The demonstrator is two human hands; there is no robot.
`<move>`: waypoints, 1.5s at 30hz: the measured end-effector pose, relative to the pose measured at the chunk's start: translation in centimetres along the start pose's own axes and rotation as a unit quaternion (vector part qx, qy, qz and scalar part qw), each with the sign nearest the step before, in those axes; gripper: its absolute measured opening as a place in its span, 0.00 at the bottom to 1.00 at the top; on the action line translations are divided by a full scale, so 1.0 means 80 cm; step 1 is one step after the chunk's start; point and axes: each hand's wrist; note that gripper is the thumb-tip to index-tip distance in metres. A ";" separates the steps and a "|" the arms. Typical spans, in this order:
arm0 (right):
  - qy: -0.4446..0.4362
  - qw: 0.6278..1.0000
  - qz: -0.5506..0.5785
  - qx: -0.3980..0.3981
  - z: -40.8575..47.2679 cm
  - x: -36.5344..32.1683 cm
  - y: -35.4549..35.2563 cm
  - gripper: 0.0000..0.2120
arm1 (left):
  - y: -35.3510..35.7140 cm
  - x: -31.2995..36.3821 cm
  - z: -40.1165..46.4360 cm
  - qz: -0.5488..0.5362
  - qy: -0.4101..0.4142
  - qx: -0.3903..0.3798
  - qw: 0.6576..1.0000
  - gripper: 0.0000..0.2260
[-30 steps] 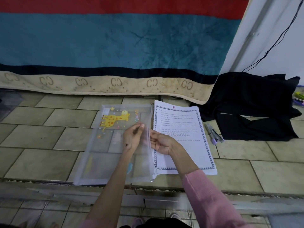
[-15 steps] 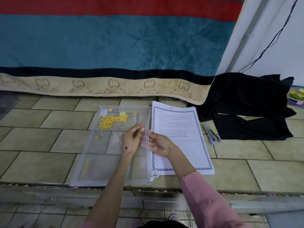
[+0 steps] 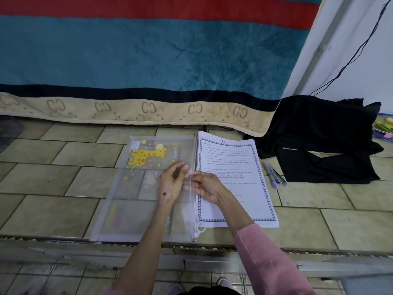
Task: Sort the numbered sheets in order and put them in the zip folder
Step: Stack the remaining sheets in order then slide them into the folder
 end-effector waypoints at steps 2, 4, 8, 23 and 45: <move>-0.010 1.000 -0.004 0.014 0.000 0.000 0.000 0.05 | 0.000 0.000 0.000 0.006 0.001 0.000 1.000 0.12; -0.008 1.000 -0.014 0.014 0.001 -0.001 0.000 0.04 | 0.000 -0.001 0.000 0.000 -0.001 0.001 1.000 0.12; 0.022 1.000 -0.022 -0.001 0.003 -0.007 -0.003 0.06 | 0.000 -0.005 0.003 -0.016 0.001 0.002 1.000 0.12; 0.016 1.000 -0.020 0.006 0.001 -0.013 0.000 0.04 | 0.002 -0.006 0.001 -0.029 0.033 -0.009 0.999 0.10; -0.022 0.986 -0.162 -0.024 -0.009 -0.025 0.009 0.13 | 0.002 0.003 -0.002 -0.028 -0.015 0.007 0.999 0.12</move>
Point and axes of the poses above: each hand's wrist, its own z-axis towards the middle knuckle, its own y-axis out of the palm, x = y × z, and after that the axes turned 9 degrees about -y, right-handed
